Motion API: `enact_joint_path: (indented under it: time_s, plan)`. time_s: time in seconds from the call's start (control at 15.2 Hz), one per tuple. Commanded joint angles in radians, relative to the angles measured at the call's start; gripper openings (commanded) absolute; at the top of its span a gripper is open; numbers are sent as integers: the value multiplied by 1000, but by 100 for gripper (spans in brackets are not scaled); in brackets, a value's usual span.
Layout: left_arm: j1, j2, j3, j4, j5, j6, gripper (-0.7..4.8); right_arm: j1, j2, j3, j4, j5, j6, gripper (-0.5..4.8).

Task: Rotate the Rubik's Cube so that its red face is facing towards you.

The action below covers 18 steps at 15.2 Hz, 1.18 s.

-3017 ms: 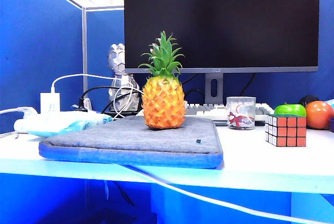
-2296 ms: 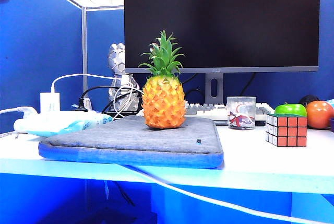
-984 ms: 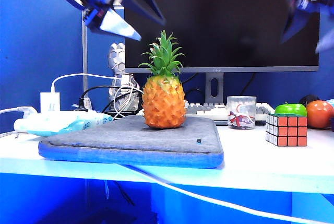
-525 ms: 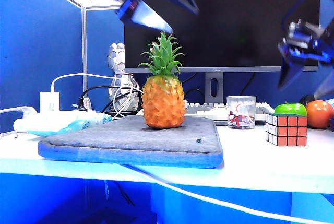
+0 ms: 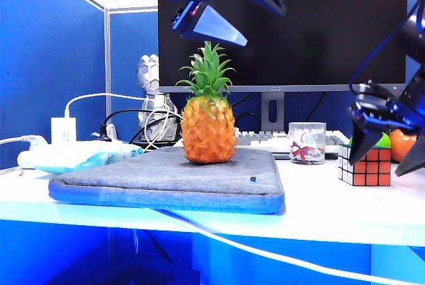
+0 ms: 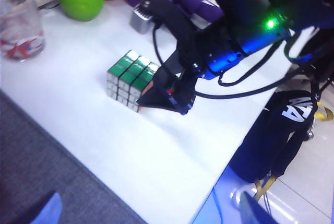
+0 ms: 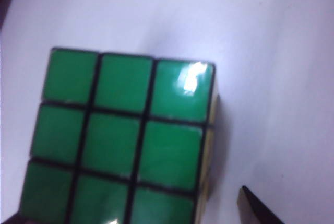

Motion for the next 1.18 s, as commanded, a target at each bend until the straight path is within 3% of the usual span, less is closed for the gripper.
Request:
enact_joint_path:
  time_s: [0.07, 0.33, 0.52, 0.59, 0.66, 0.72, 0.79, 0.85, 0.98, 1.18]
  plan:
    - [-7, -2, 5, 13, 5, -7, 479, 16, 9, 25, 21, 4, 2, 479]
    - [-12, 0, 5, 13, 2, -11, 479, 88, 30, 73, 36, 43, 7, 479]
    - [-11, 0, 5, -9, 1, -28, 479, 90, 63, 77, 16, 59, 6, 479]
    - [-11, 0, 4, -12, 1, -28, 479, 90, 84, 77, 8, 70, -5, 454]
    - [-11, 0, 4, -11, 0, -29, 479, 90, 92, 77, 4, 69, -5, 303]
    - [-11, 0, 4, -11, -4, -29, 479, 90, 95, 77, 4, 70, -5, 207]
    - [-11, 0, 4, -12, -18, -28, 479, 90, 95, 77, 13, 69, -5, 162]
    - [-11, 0, 4, -12, -21, -28, 479, 90, 95, 79, 11, 69, -5, 86]
    - [-11, 0, 4, -11, -21, -24, 479, 90, 95, 95, 11, 57, -5, 39]
    - [-8, 0, 4, 1, -75, -1, 479, 87, 51, 173, -20, -26, -5, 39]
